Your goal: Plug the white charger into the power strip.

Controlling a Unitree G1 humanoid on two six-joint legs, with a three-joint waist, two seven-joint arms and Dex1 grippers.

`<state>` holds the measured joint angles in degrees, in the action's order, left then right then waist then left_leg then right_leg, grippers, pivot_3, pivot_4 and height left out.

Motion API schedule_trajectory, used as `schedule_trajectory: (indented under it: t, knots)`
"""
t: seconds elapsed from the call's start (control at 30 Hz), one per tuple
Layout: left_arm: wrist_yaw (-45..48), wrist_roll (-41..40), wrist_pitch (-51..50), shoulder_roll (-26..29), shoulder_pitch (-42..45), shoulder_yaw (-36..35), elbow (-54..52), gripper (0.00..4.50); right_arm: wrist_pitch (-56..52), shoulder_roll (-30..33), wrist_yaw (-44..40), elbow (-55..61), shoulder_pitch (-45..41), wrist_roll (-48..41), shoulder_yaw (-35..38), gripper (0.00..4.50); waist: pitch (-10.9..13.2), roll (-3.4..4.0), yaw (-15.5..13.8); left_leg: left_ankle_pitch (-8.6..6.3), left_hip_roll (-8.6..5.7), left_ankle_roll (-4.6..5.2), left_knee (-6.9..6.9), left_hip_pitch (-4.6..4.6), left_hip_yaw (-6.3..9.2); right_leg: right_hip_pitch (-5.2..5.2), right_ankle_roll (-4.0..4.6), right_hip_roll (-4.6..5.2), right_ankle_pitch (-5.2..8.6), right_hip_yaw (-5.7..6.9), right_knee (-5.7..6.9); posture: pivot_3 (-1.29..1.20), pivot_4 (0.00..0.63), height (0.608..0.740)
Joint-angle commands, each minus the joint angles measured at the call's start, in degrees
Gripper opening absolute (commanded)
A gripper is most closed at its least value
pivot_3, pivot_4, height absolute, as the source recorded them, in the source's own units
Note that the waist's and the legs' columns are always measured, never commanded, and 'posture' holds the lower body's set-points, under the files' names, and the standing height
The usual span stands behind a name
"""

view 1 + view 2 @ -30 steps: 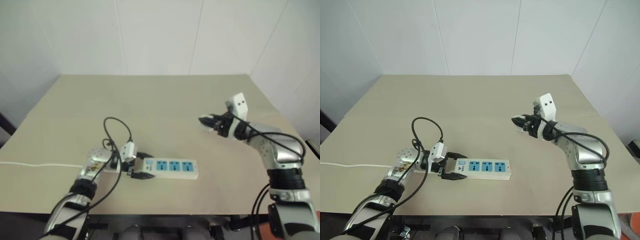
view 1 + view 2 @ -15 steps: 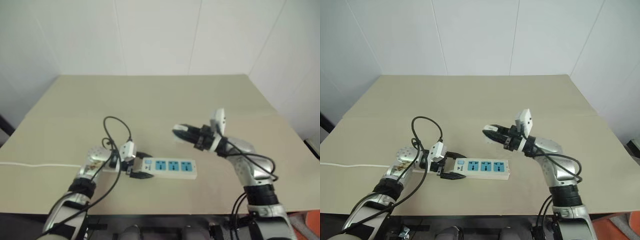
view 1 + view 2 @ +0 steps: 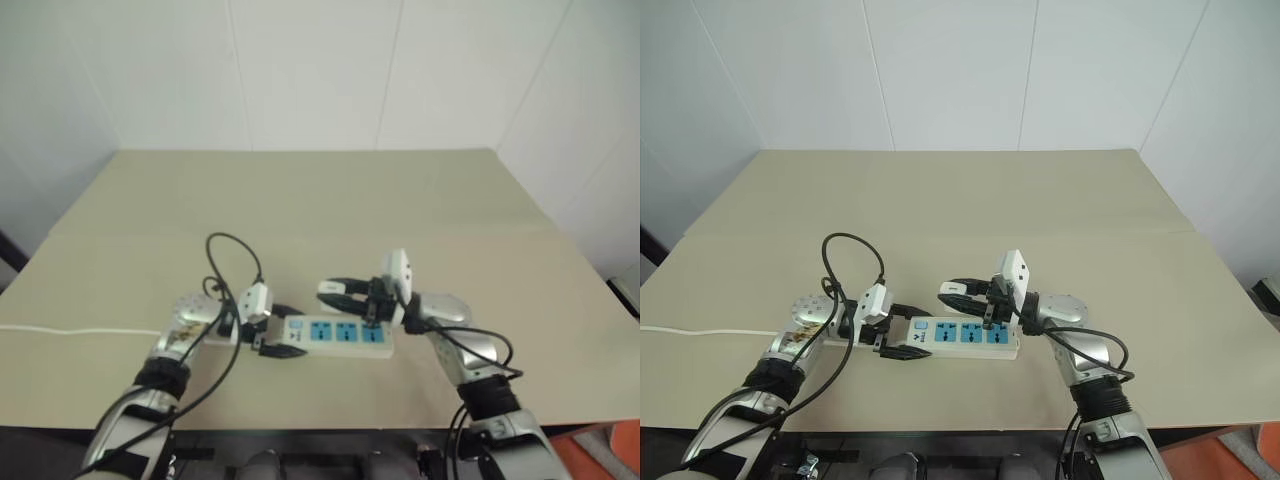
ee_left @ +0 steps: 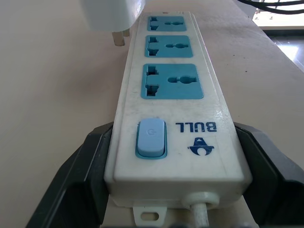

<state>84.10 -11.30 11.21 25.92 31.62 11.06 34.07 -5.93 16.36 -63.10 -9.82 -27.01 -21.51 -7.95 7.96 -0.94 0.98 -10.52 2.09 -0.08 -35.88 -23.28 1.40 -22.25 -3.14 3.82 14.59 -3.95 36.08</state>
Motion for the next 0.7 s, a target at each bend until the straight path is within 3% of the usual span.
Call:
schedule_trajectory:
  t: [0.03,0.7]
  knots:
    - [-1.03,2.02,-1.48,0.43,-1.74,1.34,-0.29,3.27,0.62,-0.55,-1.13,2.18,-0.12,-1.48,0.22,1.16,0.0,0.0,-0.02,0.0,0.0,0.0,-0.01,0.01,0.0,0.0,0.0,0.0,0.0,0.0,0.01,0.0,0.15,0.74]
    - [-0.88,1.54,-2.85,0.43,-2.86,1.62,-1.88,3.27,2.52,-2.73,-2.0,0.11,0.2,0.83,-2.58,1.16,0.0,0.0,-0.08,0.0,0.0,0.0,0.0,0.02,0.0,0.02,0.0,0.0,0.01,0.0,0.0,0.0,0.15,0.74]
